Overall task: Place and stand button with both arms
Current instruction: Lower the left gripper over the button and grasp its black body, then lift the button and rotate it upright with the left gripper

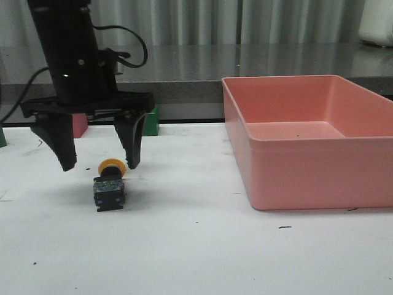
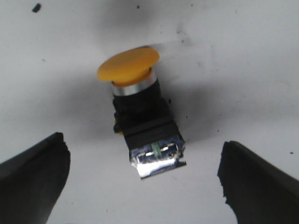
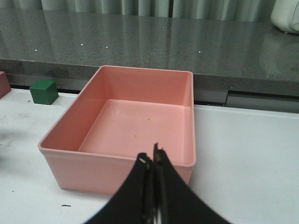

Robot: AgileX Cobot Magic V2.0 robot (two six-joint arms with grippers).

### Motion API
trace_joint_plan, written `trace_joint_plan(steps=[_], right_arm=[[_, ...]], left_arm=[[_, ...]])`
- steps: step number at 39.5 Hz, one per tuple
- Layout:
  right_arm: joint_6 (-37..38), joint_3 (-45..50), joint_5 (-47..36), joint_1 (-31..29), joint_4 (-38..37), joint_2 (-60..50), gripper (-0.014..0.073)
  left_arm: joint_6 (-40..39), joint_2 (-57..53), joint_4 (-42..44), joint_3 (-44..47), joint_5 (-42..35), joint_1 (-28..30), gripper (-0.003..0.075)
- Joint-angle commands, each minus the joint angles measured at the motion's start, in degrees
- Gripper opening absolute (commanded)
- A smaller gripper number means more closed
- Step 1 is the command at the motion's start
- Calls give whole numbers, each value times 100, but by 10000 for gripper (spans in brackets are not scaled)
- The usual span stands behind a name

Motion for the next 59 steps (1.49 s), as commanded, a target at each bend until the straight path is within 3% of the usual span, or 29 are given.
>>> trace_joint_plan(steps=[1,13,37,46,53,59], right_arm=[[5,-148,-478,-39,-111,67,-68],[5,-148,-478,-39,-111,67,-68],[5,-148,-478,-39,-111,67,-68],[5,-148,-478,-39,-111,67,-68],[5,-148,-478,-39,-111,67,-68],[5,-148,-478,-39,-111,67,-68]], left_arm=[[-80,76,-65,-556,304,-25,596],[-84,643,-39,-1067,466,80,581],[-28,734,12,-1087,369,142,144],[84,531,160,-1087,296,142,112],[84,-239,394,-842,-592,142,112],[84,-1106,583,144,-1872,142,112]])
